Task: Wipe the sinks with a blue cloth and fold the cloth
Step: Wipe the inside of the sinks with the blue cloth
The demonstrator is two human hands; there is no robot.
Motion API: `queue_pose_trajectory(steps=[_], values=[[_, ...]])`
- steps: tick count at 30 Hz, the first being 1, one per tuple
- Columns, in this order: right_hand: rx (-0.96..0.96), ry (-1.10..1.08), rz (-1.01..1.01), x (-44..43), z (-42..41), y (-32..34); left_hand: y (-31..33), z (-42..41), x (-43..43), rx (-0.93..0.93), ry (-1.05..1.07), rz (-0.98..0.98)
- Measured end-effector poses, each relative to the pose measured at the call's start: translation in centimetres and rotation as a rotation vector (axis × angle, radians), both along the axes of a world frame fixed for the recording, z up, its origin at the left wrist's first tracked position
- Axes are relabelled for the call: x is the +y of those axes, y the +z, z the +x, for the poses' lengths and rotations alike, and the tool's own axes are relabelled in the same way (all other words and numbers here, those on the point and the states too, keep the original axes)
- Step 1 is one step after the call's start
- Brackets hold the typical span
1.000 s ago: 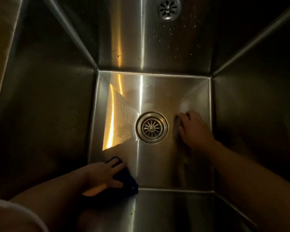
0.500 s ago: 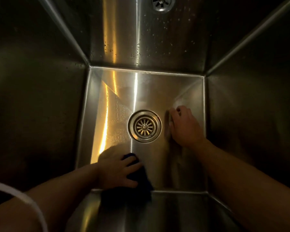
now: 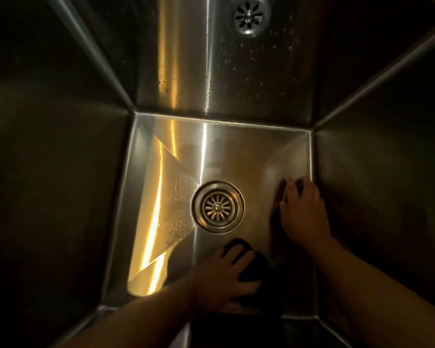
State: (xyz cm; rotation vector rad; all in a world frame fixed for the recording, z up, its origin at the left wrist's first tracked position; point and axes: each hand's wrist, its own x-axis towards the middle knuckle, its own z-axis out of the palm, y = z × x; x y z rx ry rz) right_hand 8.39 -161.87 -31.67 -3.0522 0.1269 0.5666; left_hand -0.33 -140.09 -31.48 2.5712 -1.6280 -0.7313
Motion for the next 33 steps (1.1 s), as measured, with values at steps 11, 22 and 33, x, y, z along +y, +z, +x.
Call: queue_pose_trajectory(steps=[11, 22, 33], values=[[0.015, 0.022, 0.047, 2.9, 0.0, -0.9, 1.7, -1.0, 14.2, 0.249, -0.082, 0.409], [0.028, 0.021, 0.061, 2.8, -1.4, -2.5, 1.1, -0.3, 15.4, -0.035, 0.050, 0.236], [0.003, 0.025, 0.037, 3.3, -1.6, -2.7, -0.3, 15.0, 12.4, -0.157, 0.610, -0.140]])
